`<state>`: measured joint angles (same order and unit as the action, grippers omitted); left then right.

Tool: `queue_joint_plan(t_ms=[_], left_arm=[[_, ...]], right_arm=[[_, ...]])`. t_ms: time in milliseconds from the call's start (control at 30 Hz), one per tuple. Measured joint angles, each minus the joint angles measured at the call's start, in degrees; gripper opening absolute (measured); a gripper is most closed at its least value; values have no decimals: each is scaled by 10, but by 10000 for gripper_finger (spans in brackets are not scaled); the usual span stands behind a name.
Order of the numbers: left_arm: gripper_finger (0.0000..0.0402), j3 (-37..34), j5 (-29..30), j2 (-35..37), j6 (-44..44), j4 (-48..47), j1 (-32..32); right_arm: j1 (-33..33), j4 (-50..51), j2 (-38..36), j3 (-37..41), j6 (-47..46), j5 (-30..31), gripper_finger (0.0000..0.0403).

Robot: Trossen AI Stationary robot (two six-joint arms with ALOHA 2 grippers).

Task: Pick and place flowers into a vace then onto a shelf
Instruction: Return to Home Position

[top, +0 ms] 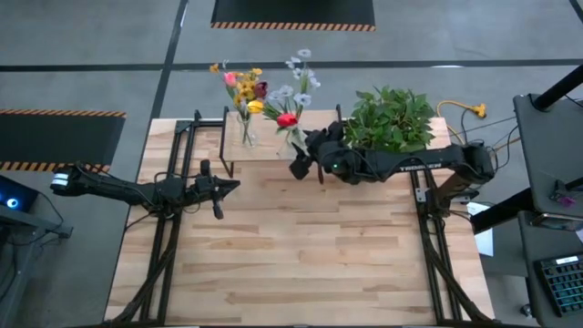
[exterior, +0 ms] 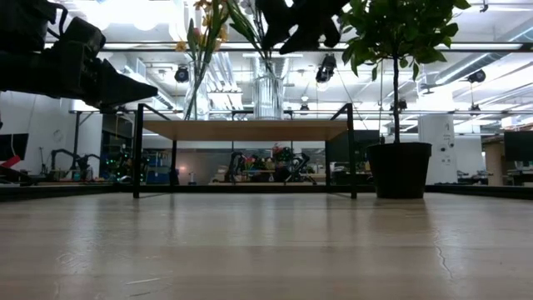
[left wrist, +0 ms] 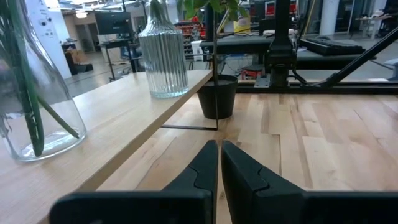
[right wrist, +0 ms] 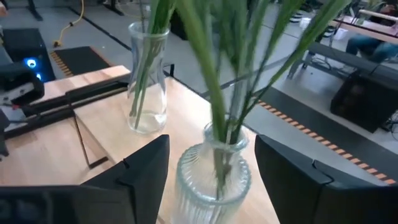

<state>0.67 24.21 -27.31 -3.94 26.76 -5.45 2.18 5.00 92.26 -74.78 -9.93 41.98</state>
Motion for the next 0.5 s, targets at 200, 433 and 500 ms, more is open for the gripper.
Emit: queue_joint_plan(t_ms=[200, 433, 500], left_arm=[[3, 0, 0, 0, 0, 0, 0], [3, 0, 0, 0, 0, 0, 0], [3, 0, 0, 0, 0, 0, 0]], right_arm=[[1, 13, -8, 0, -4, 1, 220], [-31, 55, -29, 3, 14, -22, 219], [-52, 55, -29, 5, 32, -61, 219]])
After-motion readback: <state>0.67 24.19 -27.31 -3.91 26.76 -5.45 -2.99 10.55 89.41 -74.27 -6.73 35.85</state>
